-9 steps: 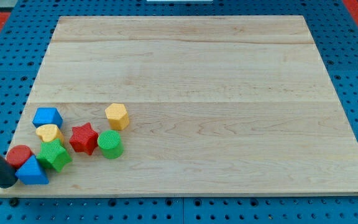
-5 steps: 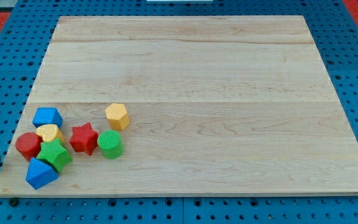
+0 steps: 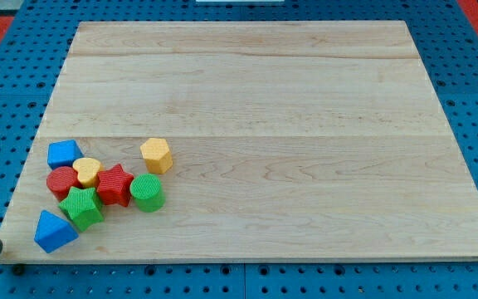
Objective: Push the blue triangle to the bottom of red star
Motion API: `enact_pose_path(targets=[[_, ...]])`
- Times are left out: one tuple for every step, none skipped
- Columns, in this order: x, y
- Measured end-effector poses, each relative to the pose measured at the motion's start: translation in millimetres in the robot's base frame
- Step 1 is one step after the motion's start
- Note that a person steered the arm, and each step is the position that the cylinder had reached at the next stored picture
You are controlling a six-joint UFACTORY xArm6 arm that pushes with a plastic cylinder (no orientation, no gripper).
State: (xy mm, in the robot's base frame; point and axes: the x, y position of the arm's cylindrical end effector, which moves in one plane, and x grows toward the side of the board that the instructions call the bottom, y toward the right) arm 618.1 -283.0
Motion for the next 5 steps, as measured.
enact_pose_path(targets=[[-8.2, 31.9], [-9.5, 69.2], [-24.0, 69.2], [-3.8, 65.7], [0.6, 64.4]])
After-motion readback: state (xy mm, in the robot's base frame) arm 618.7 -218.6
